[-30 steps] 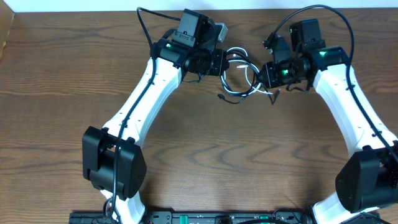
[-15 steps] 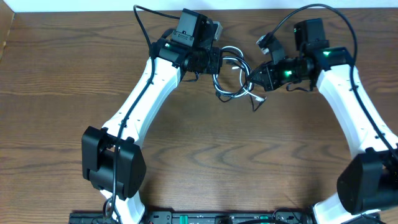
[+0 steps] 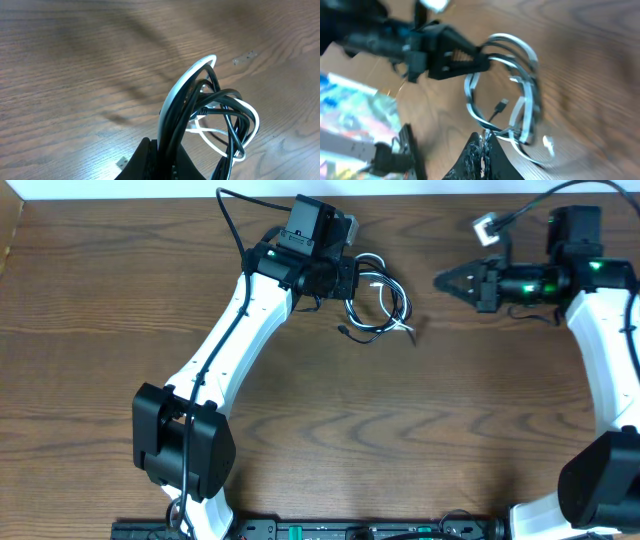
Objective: Untangle cables
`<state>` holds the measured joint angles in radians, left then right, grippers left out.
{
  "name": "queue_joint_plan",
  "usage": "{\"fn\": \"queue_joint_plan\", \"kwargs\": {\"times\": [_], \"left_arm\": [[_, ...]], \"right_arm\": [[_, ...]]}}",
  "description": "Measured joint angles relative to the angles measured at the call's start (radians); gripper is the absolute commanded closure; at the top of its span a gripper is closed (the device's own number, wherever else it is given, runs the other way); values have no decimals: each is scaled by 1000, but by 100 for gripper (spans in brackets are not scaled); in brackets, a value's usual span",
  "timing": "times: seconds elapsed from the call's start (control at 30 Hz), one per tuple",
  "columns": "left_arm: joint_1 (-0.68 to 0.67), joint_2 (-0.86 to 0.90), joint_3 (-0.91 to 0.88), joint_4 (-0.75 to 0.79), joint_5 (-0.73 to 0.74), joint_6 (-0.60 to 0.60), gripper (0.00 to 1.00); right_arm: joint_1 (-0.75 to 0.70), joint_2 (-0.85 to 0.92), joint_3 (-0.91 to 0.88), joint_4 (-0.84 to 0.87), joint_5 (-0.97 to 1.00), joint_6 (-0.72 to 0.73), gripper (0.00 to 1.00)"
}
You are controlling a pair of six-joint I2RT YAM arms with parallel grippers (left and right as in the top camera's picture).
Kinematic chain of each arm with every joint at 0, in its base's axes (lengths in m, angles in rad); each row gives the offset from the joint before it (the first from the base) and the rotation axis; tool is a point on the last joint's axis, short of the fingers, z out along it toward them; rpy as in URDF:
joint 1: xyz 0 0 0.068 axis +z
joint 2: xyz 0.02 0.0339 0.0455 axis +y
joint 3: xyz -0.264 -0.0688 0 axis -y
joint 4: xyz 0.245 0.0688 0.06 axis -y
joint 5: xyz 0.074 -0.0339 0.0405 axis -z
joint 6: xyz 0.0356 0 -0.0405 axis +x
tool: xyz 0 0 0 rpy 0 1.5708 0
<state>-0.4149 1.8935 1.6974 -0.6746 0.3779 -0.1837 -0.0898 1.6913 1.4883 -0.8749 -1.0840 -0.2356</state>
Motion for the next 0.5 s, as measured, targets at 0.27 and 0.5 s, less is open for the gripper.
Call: {"fn": "queue_joint_plan", "kwargs": {"times": [0.27, 0.5], "left_arm": [[0, 0, 0, 0, 36, -1, 92], [0, 0, 0, 0, 104, -45, 93]], "right_arm": [[10, -2, 0, -3, 199, 99, 59], [135, -2, 0, 20, 363, 117, 65]]}}
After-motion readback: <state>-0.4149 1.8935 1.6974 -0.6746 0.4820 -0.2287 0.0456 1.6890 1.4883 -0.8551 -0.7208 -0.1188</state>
